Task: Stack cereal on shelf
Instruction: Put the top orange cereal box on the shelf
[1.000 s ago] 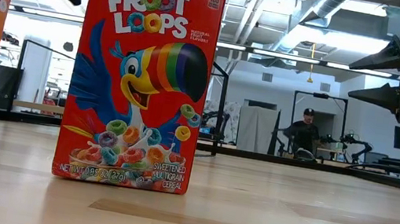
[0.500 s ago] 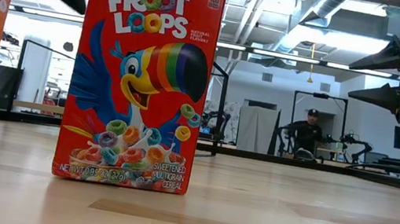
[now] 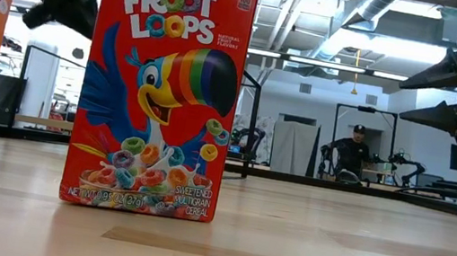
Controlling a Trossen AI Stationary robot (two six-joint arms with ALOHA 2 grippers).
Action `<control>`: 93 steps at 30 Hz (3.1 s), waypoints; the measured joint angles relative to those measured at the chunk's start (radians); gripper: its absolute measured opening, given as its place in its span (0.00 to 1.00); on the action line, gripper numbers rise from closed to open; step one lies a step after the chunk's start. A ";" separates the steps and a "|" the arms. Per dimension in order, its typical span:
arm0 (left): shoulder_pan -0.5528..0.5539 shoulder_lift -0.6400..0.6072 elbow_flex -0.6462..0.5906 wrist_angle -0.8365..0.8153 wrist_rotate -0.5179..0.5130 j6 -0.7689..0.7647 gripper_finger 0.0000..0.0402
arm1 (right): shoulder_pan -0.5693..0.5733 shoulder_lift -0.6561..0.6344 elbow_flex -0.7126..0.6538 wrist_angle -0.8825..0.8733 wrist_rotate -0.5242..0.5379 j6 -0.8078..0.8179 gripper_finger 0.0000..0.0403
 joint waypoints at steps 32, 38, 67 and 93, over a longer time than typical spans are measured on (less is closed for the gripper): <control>0.000 0.193 -0.141 0.294 -0.299 -0.076 0.00 | 0.000 0.000 0.000 0.000 0.000 0.000 0.79; 0.000 0.247 -0.141 0.338 -0.345 -0.072 0.00 | 0.000 0.000 0.000 0.000 0.000 0.001 0.79; 0.000 0.285 -0.141 0.339 -0.490 -0.086 0.00 | 0.000 0.000 0.000 0.000 0.000 0.018 0.79; -0.003 0.397 -0.140 0.399 -0.391 -0.125 0.00 | 0.000 0.000 0.000 -0.001 0.000 -0.001 0.79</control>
